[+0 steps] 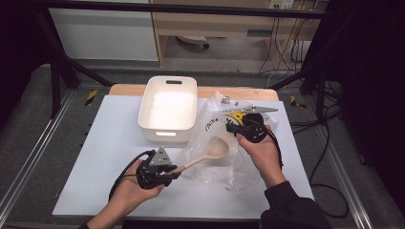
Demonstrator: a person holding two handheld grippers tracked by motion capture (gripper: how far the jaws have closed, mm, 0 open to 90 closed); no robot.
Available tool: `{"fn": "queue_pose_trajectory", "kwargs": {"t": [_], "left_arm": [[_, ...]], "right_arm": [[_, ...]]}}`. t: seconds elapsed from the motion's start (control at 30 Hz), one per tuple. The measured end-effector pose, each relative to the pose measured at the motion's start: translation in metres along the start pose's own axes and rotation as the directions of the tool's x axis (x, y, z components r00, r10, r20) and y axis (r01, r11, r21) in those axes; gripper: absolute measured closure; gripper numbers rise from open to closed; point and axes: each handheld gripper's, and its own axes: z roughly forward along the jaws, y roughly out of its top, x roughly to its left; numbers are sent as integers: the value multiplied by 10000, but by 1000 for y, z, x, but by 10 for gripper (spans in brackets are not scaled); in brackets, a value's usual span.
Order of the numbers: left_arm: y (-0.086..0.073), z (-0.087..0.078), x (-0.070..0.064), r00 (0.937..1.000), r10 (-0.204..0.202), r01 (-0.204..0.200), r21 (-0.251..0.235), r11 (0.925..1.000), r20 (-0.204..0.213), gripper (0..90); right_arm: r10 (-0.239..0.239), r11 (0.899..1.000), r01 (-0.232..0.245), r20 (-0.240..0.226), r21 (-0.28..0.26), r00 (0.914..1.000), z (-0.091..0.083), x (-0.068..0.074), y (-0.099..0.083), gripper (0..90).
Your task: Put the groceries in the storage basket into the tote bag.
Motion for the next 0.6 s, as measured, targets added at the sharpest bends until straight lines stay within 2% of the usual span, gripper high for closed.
{"fn": "queue_pose_trajectory", "kwargs": {"t": [0.3, 0.6], "left_arm": [[12, 11, -2, 9999, 161, -161, -137, 9998, 6, 709], [26, 26, 0, 10000, 93, -94, -307, 9995, -30, 710]], "right_arm": [[16, 10000, -15, -126, 23, 9999, 5, 5, -3, 900], [-11, 10000, 11, -226, 31, 9997, 5, 9, -5, 900]]}}
